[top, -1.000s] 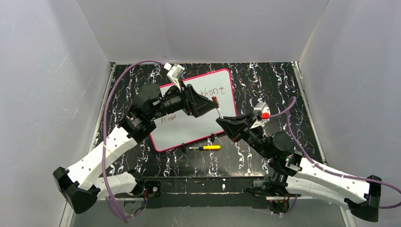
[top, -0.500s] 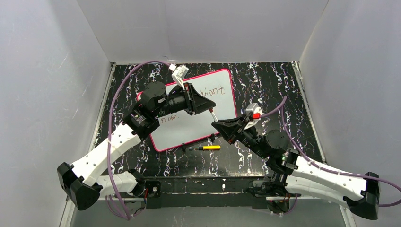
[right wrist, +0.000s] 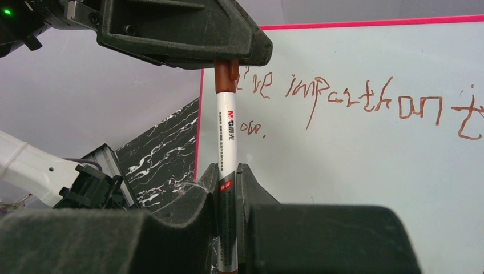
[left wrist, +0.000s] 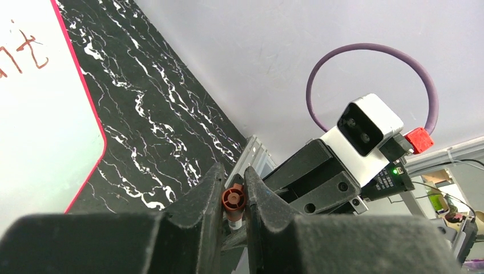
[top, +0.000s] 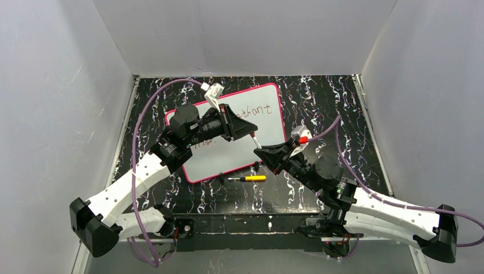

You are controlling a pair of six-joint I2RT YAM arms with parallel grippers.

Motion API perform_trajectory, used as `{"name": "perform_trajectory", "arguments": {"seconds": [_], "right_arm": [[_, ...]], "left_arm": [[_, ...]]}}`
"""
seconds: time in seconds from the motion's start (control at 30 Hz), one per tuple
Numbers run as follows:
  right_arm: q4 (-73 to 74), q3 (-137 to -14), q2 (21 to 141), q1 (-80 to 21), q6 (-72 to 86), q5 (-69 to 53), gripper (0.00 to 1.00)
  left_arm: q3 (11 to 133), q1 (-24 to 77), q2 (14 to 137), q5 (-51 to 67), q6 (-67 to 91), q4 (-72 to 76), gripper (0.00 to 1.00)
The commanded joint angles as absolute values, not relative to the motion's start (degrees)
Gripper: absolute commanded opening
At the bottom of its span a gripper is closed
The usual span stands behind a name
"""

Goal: Write a sentence on the whiteboard
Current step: Close the pen cap, then place the whiteboard marker at the center of the board.

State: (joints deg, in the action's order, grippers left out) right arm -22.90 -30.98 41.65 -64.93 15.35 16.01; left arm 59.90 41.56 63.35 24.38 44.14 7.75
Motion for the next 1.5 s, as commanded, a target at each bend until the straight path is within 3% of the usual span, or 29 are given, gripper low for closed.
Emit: {"name": "perform_trajectory", "arguments": {"seconds": [0.0, 0.77, 0.93, 0.97, 1.13, 1.23, 1.33, 1.47], "right_arm": [[-31.87, -33.13, 41.85, -64.42, 16.09, 22.18, 0.01], [-42.78, -30.30, 40.35, -64.42, 14.70, 27.50, 0.01], [-38.46, -31.03, 40.56, -64.42, 14.77, 27.83, 0.01], [-36.06, -31.39, 40.73, -64.42, 14.88, 28.60, 0.01], [-18.56, -33.30, 41.55, -64.42, 17.41, 40.45, 0.01], [-6.42, -36.22, 43.00, -64.40, 17.69, 49.40, 0.01], [0.72, -39.34, 44.37, -64.00, 17.67, 56.40, 0.01], [5.72, -40.94, 46.80, -57.35, 17.04, 55.21, 0.01]], "left_arm": [[56.38, 43.75, 61.30, 29.96, 45.16, 7.42, 0.00], [44.09, 52.19, 59.51, 30.18, 46.08, 8.96, 0.00], [47.71, 51.51, 60.97, 28.53, 43.01, 5.85, 0.00], [51.12, 50.64, 62.08, 27.50, 40.44, 1.75, 0.02], [73.01, 41.90, 67.01, 25.14, 29.31, -16.21, 0.61], [82.75, 36.90, 68.91, 23.80, 23.97, -23.32, 0.86], [89.14, 32.58, 70.35, 21.90, 19.69, -28.83, 0.98], [88.90, 20.44, 69.16, 21.38, 19.49, -30.32, 0.98]]}}
